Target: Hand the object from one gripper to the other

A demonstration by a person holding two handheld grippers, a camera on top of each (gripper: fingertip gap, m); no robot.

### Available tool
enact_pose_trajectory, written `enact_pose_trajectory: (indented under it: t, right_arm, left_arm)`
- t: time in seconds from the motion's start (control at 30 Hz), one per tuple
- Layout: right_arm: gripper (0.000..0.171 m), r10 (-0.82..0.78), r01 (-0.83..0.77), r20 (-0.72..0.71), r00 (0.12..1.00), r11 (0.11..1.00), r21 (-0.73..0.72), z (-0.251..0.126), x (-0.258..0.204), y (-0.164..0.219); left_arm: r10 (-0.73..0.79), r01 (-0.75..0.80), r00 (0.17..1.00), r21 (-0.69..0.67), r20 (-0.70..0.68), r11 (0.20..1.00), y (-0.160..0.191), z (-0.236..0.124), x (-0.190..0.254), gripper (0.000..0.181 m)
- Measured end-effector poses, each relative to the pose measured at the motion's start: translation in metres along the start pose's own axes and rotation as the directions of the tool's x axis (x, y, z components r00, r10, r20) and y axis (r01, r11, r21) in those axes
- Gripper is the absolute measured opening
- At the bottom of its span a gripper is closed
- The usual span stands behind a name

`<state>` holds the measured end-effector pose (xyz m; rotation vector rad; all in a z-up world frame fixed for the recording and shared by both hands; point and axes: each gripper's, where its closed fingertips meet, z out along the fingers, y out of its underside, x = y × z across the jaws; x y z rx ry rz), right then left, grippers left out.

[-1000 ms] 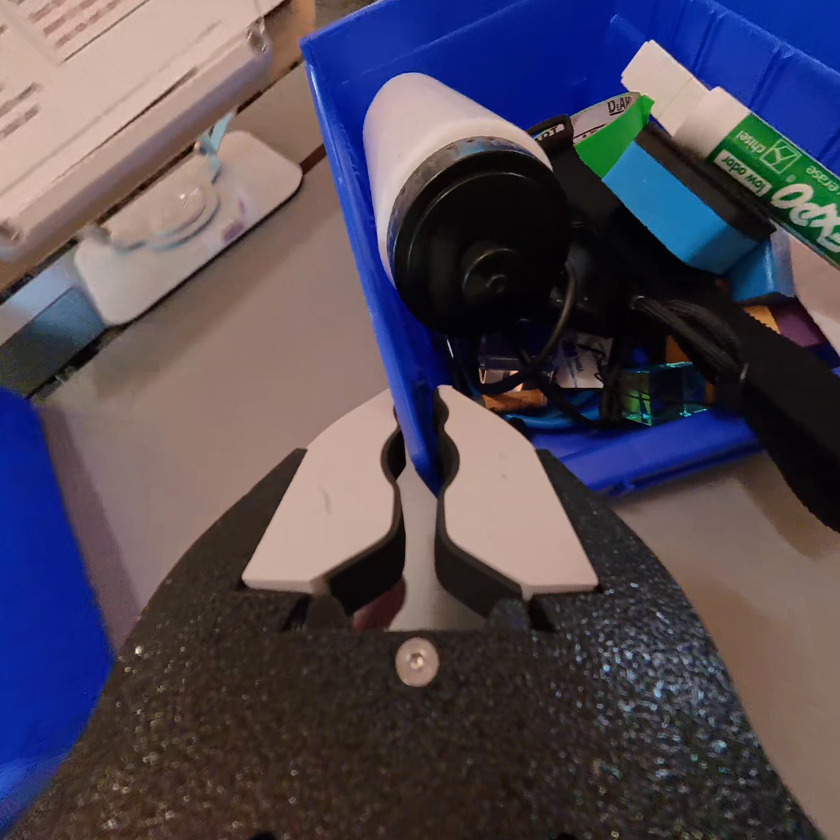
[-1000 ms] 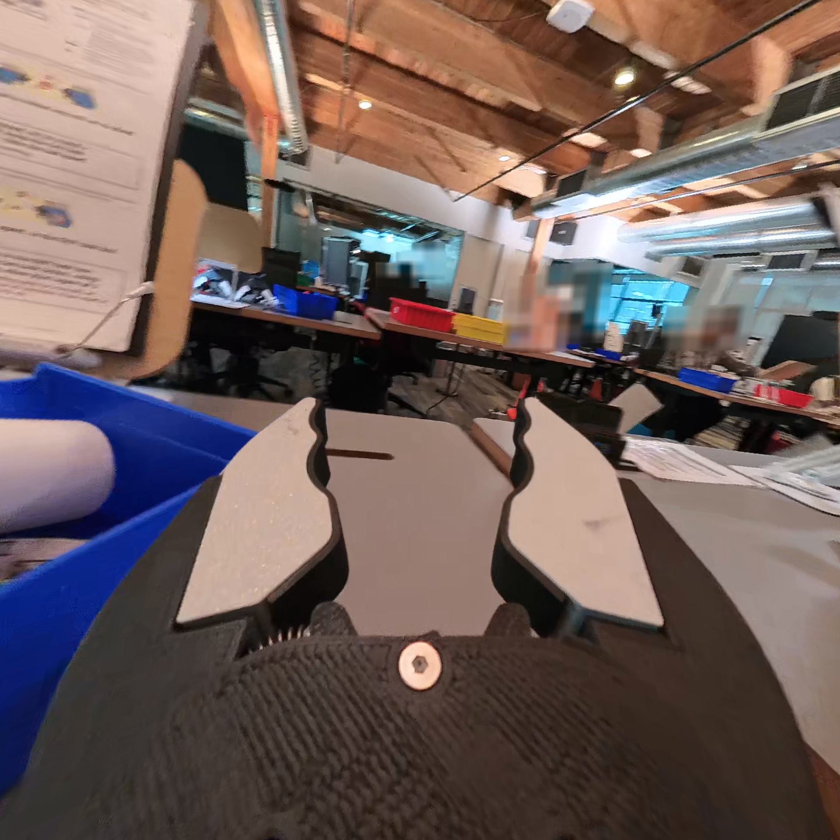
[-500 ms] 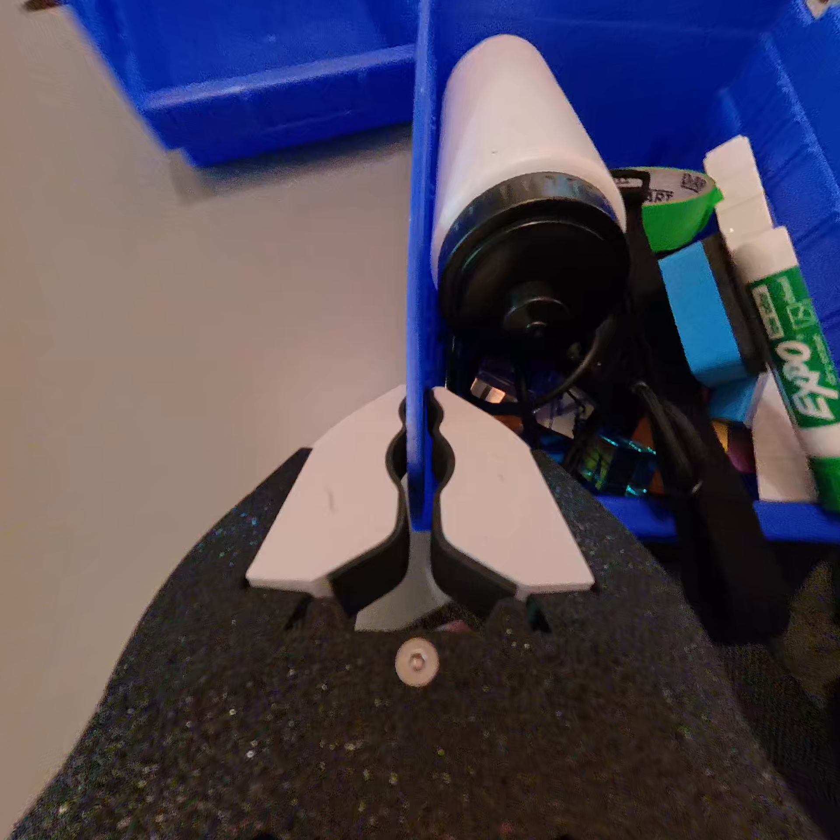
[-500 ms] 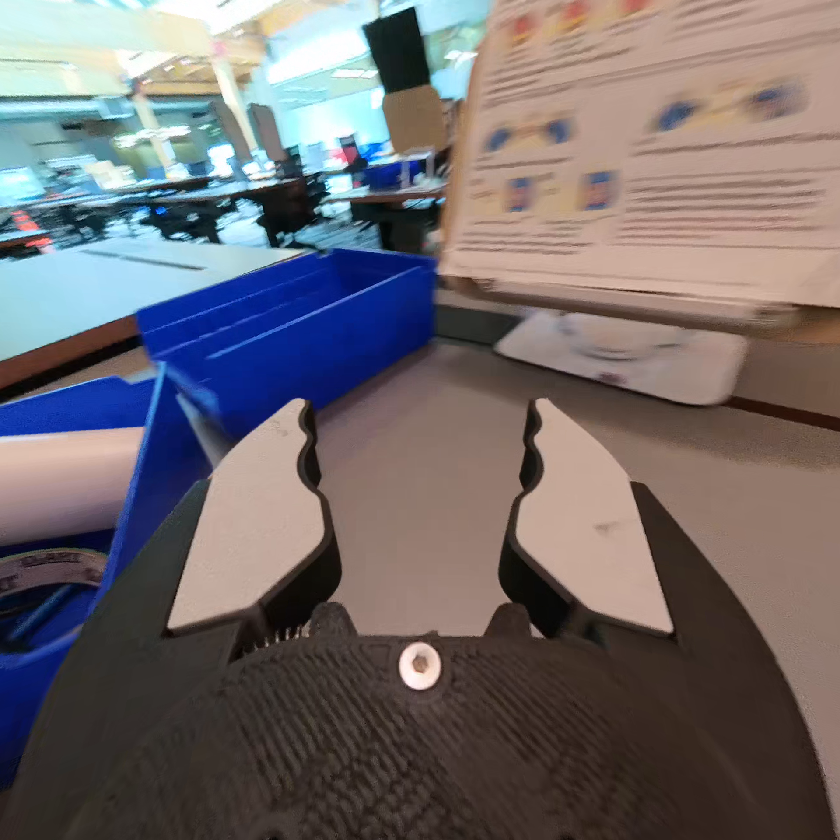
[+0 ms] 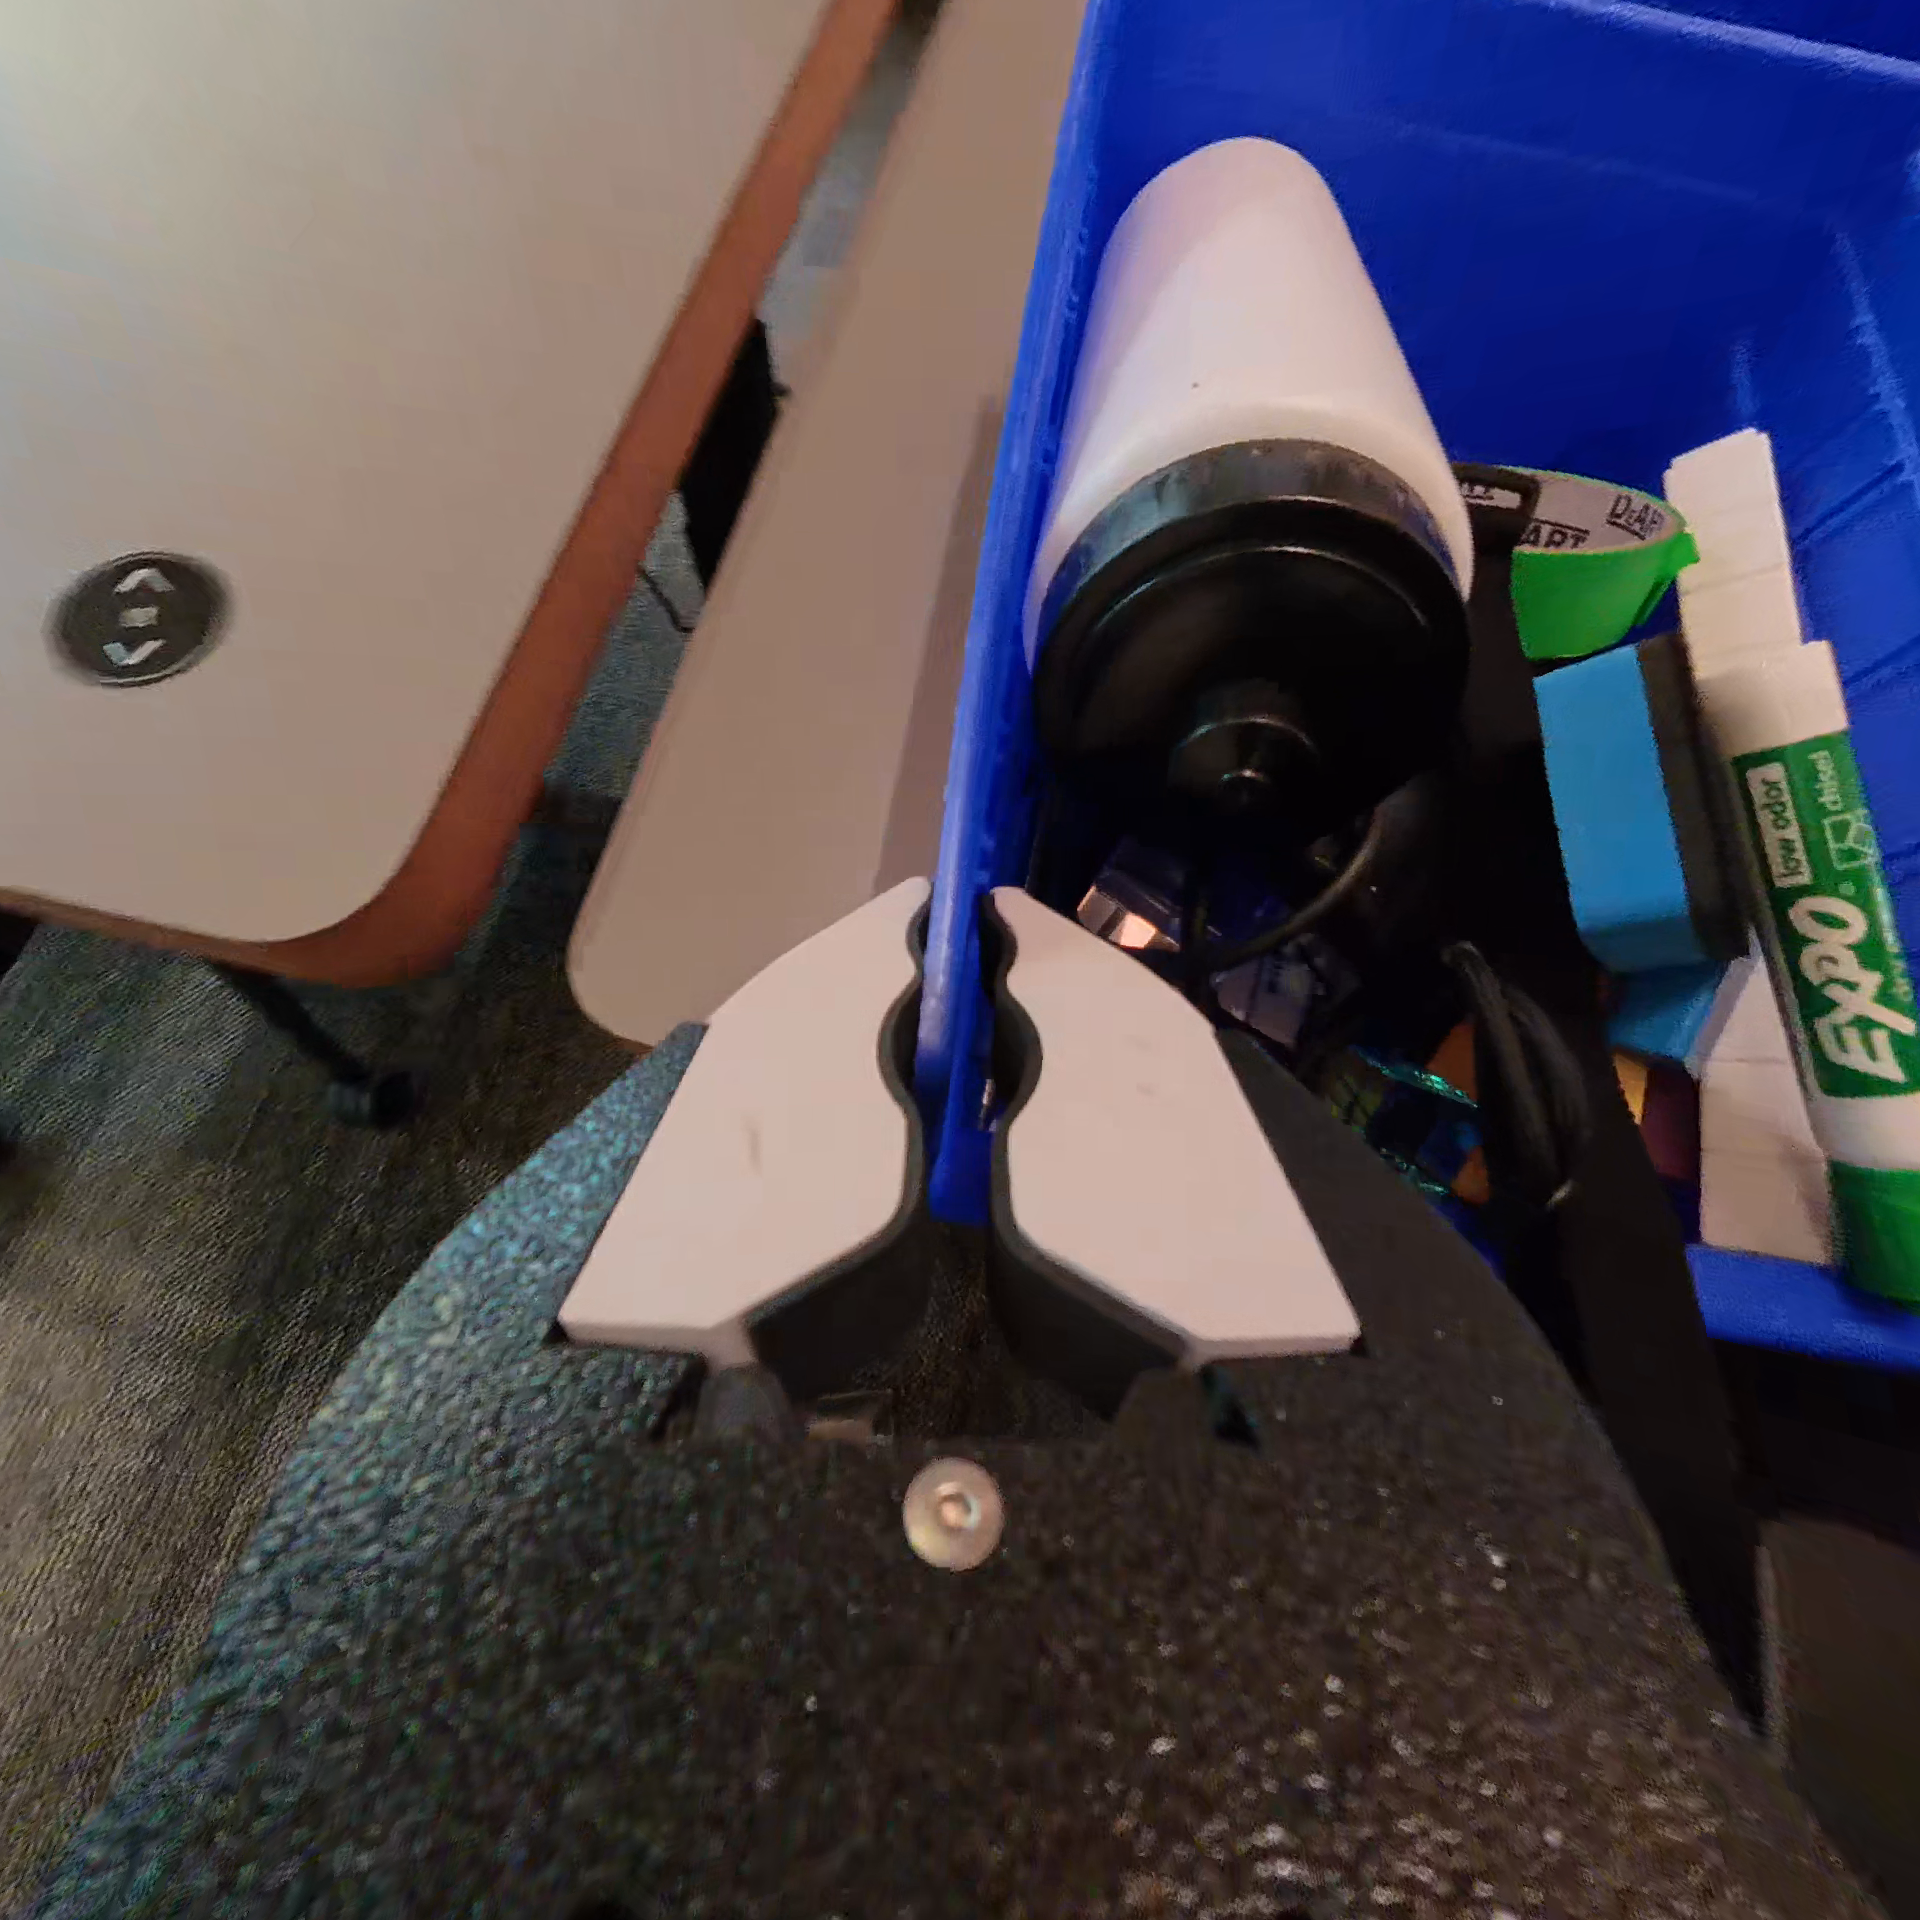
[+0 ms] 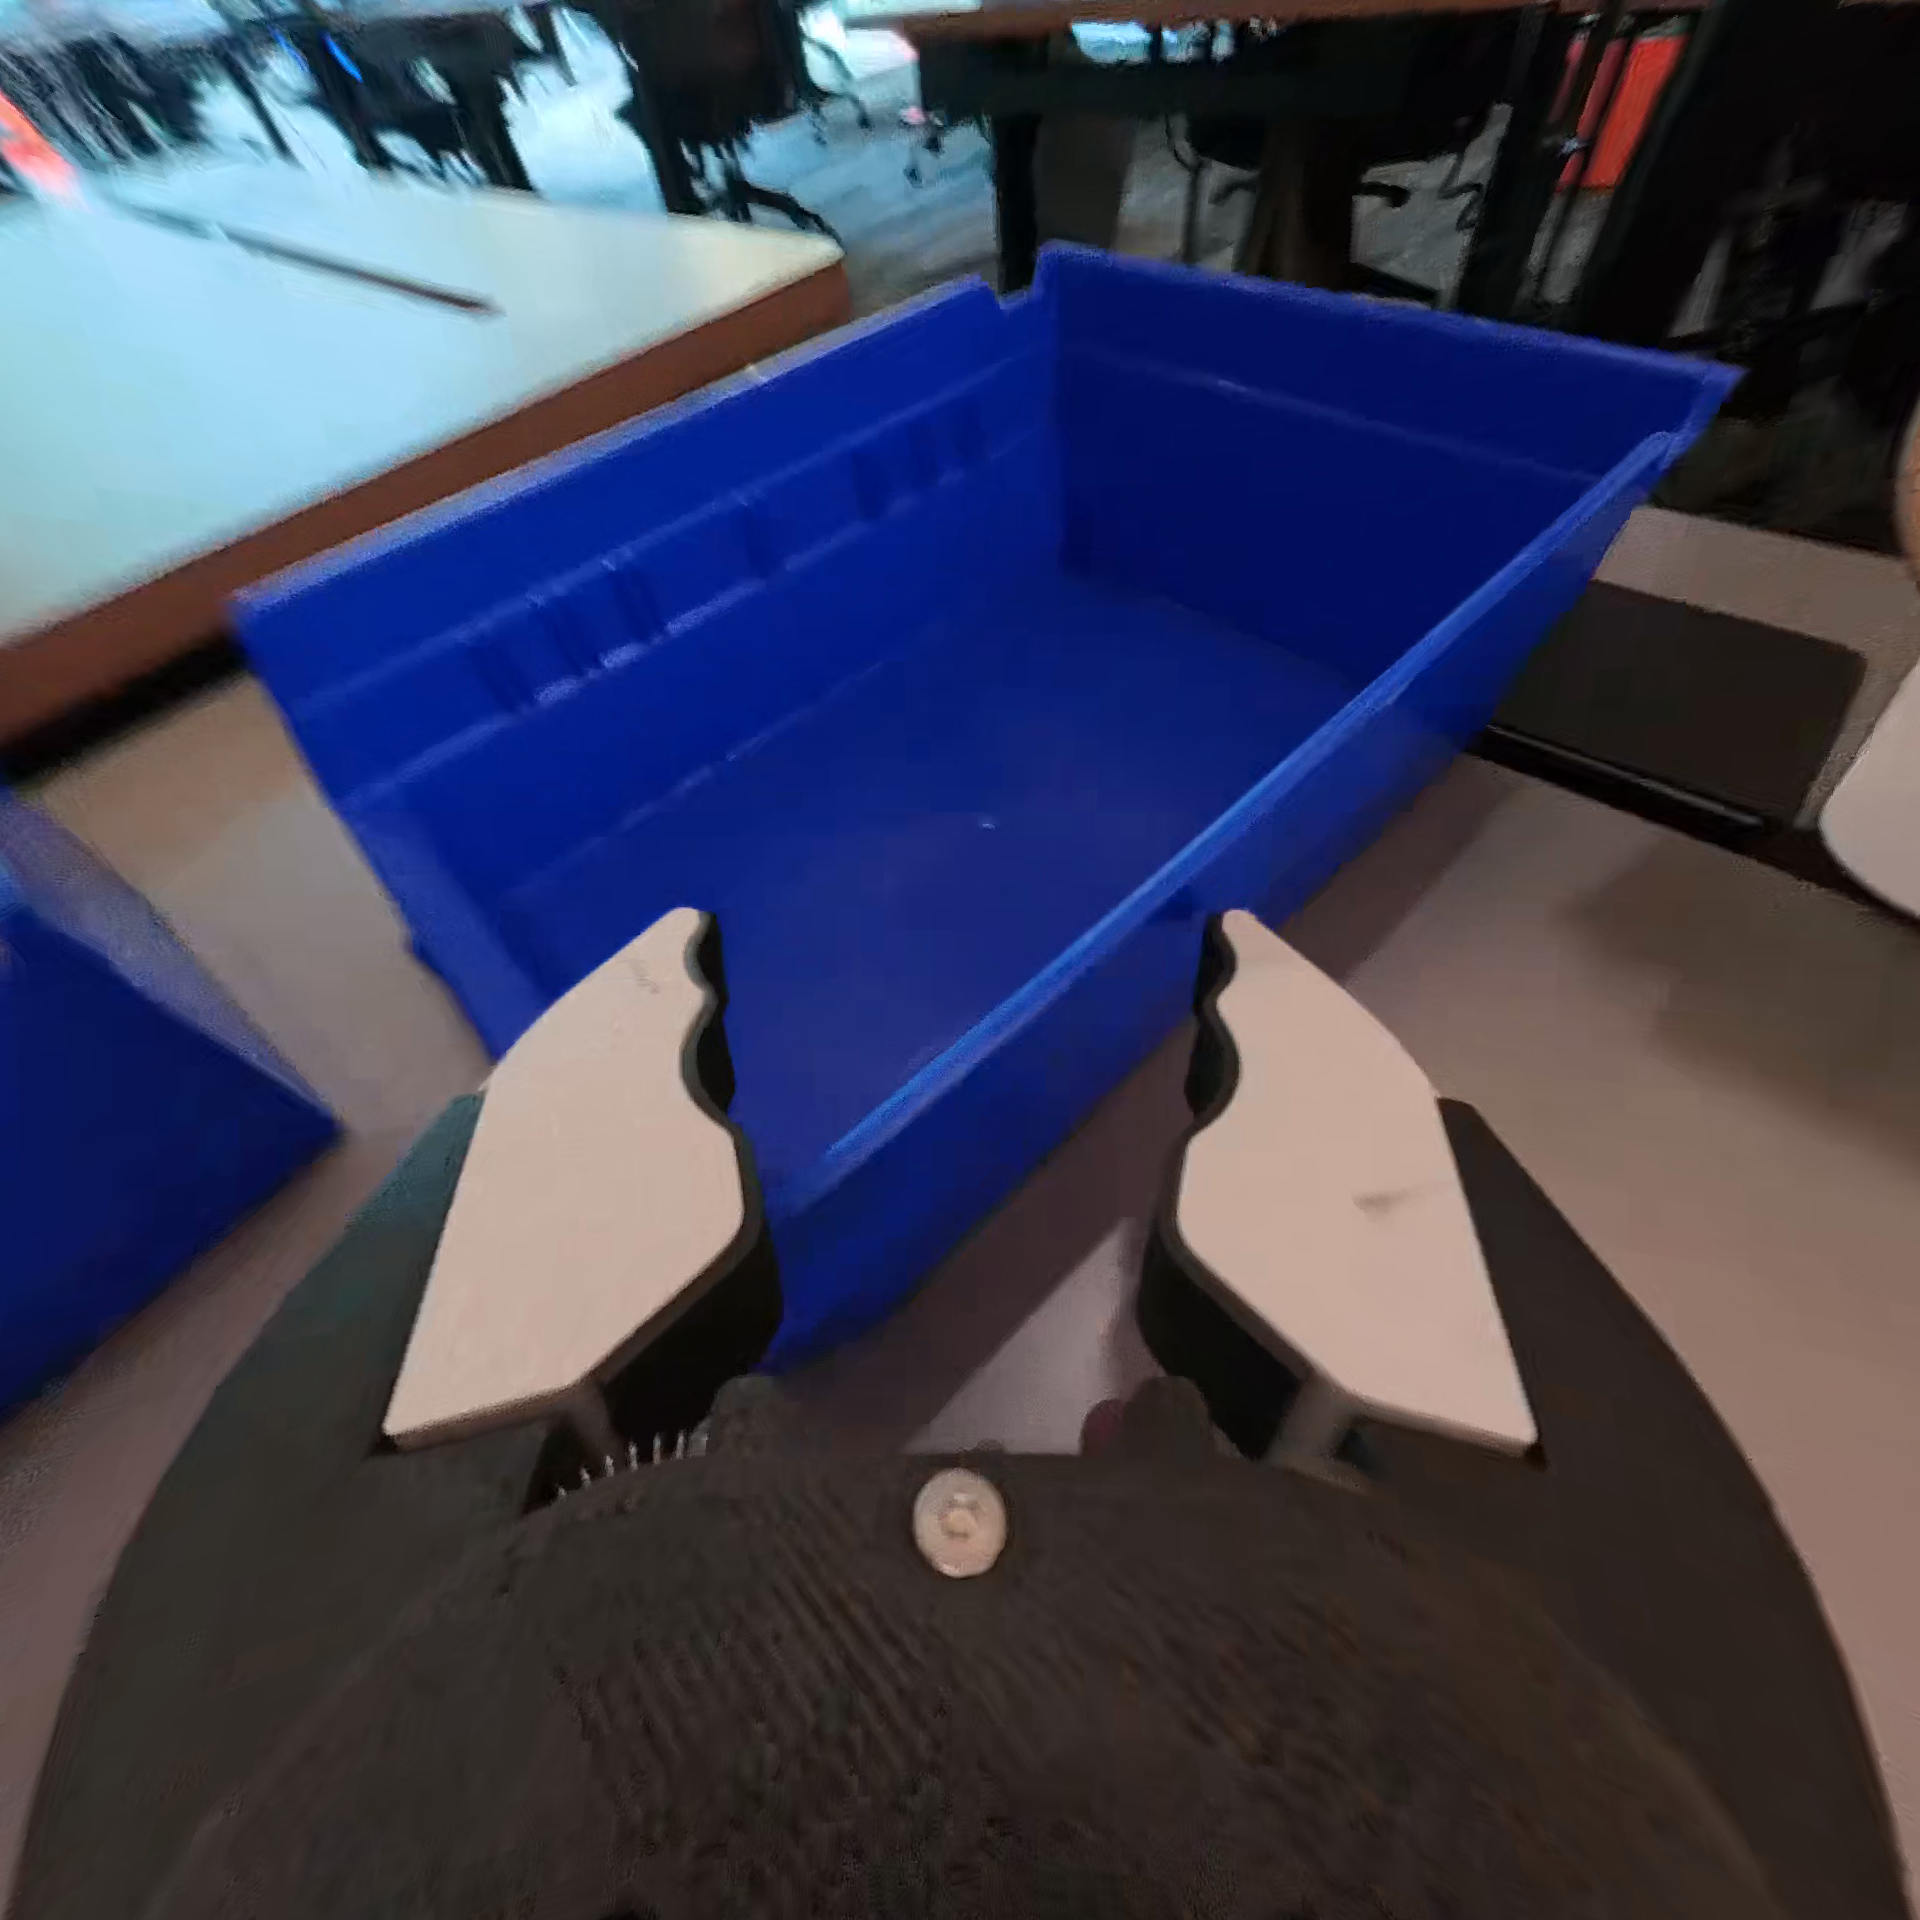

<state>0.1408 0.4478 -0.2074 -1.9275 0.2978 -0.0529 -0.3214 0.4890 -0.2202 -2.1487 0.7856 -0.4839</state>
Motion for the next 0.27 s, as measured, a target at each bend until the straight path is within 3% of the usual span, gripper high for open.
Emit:
enact_pose_trajectory:
  t: [0.03,0.13,0.27]
  right_arm:
    - [0.085,-0.012,0.012,-0.004,1.000,1.000,0.023,0.003,0.002,-0.003]
    - [0.058,-0.021,0.022,-0.046,0.999,1.000,0.015,0.005,0.021,-0.006]
    - [0.006,-0.083,0.084,-0.131,0.988,0.996,0.004,-0.017,0.062,-0.006]
  left_arm:
    - [-0.011,0.011,0.999,0.005,0.030,1.000,-0.002,0.001,-0.005,0.005]
    - [-0.010,0.008,0.997,0.022,0.071,1.000,-0.006,0.006,-0.013,0.004]
    - [-0.016,0.012,0.998,0.053,0.063,0.999,-0.013,0.014,-0.014,0.004]
